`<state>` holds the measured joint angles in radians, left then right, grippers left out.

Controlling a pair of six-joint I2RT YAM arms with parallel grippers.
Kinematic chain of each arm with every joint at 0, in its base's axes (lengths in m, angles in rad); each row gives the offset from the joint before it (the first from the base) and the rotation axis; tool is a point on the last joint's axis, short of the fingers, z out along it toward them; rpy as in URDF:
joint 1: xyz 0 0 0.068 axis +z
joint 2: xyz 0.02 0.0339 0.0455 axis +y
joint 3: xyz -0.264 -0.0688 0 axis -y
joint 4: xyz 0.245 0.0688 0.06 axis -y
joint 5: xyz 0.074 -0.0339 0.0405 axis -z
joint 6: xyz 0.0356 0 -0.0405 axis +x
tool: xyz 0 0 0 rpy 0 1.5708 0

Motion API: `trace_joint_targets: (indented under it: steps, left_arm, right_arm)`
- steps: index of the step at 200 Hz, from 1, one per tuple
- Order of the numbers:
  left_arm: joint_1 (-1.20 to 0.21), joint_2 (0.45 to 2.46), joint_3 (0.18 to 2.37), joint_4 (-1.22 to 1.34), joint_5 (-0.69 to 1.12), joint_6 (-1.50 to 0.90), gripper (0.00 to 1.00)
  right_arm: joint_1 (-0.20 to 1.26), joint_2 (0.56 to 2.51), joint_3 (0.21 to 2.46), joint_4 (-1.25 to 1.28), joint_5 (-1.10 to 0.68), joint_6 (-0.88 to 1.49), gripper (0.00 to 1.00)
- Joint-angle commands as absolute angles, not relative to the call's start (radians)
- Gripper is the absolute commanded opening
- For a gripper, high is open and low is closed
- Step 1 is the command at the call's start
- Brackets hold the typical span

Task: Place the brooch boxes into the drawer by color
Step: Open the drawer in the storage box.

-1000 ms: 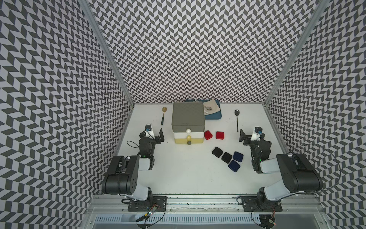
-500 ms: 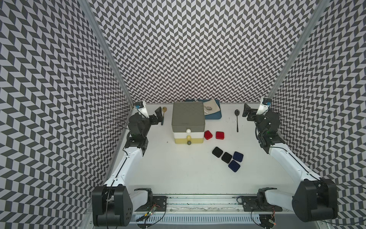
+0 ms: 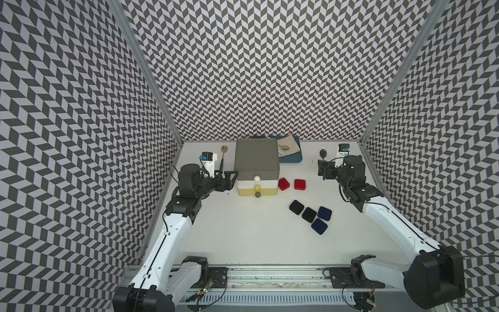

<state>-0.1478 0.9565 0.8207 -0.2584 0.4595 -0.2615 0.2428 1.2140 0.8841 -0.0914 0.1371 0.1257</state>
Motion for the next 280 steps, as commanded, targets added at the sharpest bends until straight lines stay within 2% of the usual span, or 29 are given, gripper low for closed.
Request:
trace_joint_targets:
  steps: [1,43,62,94,115,244,280]
  left_arm:
    - [-0.236,0.901,0.761,-0.255,0.395,-0.325,0.88]
    - [-0.352,0.946,0.684,-0.115,0.31,-0.473,0.82]
    - [-0.378,0.999,0.717,-0.107,0.278,-0.501,0.81]
    - [-0.408,1.12,0.81,-0.154,0.249,-0.546,0.74]
    - [-0.439,1.164,0.853,-0.173,0.212,-0.549,0.74]
    - [-0.471,1.272,0.947,-0.243,0.168,-0.535,0.7]
    - [-0.484,1.285,0.957,-0.233,0.162,-0.546,0.64]
  right_arm:
    - [0.257,1.195,0.868,-0.127,0.121,0.153,1.0]
    - [0.258,1.189,0.882,-0.164,0.142,0.157,0.97]
    - [0.258,1.19,0.889,-0.178,0.159,0.153,0.97]
    - [0.258,1.196,0.904,-0.202,0.162,0.149,0.96]
    - [0.258,1.19,0.904,-0.207,0.174,0.153,0.96]
    - [0.258,1.205,0.885,-0.202,0.162,0.166,0.94]
    - [0.258,1.207,0.882,-0.202,0.159,0.166,0.94]
